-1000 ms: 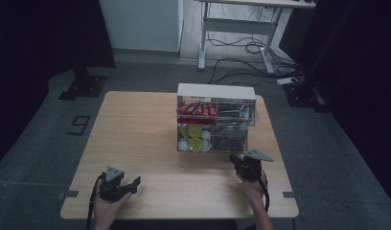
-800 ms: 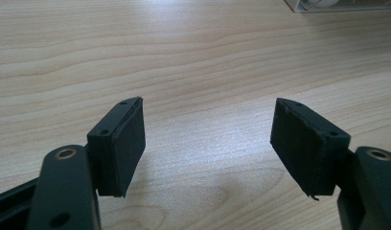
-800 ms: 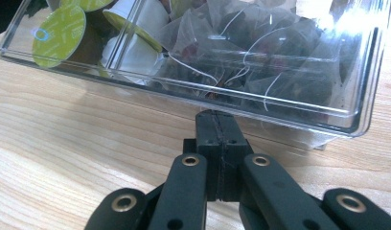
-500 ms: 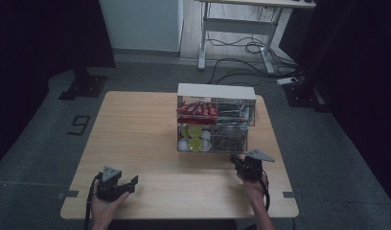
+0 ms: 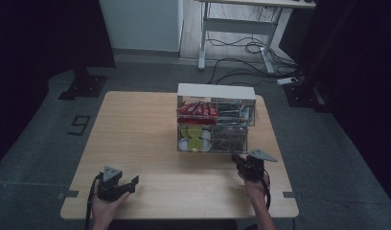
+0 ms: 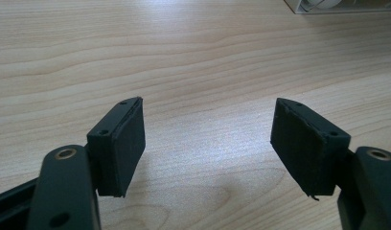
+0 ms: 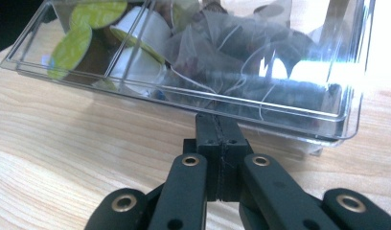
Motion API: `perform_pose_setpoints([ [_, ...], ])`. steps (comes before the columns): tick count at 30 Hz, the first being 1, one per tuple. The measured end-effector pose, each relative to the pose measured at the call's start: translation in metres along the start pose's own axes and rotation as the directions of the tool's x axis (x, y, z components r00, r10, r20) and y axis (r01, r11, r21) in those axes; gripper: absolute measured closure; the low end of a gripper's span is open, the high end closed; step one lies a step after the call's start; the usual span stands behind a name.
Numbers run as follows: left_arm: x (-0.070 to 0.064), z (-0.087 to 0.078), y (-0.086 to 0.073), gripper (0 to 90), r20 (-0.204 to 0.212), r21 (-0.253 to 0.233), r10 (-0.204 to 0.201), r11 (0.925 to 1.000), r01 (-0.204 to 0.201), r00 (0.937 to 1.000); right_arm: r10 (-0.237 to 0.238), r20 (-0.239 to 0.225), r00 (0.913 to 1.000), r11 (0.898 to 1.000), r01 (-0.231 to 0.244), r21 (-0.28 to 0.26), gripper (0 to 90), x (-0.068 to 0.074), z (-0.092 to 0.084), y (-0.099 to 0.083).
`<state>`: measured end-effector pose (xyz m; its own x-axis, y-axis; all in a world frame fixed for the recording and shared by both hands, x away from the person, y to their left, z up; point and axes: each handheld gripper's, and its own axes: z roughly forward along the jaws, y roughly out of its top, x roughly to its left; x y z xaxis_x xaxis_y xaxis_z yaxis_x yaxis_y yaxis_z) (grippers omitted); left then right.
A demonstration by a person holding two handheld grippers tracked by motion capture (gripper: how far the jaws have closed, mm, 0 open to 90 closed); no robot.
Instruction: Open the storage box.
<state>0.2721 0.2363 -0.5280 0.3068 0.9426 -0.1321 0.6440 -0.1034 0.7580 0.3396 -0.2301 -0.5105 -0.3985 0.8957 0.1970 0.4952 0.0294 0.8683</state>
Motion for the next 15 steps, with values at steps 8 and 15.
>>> perform_pose_setpoints([
  [8,0.001,0.001,0.003,28.0,-0.001,-0.003,0.0,1.0,0.0,1.0,0.005,-0.008,1.0,1.0,-0.005,-0.018,89.0,0.001,-0.003,0.006],
  [15,-0.001,0.009,0.009,28.0,0.021,0.003,0.014,0.9999,-0.014,0.9997,-0.003,0.001,1.0,1.0,0.003,-0.025,89.0,0.003,-0.005,0.009],
])
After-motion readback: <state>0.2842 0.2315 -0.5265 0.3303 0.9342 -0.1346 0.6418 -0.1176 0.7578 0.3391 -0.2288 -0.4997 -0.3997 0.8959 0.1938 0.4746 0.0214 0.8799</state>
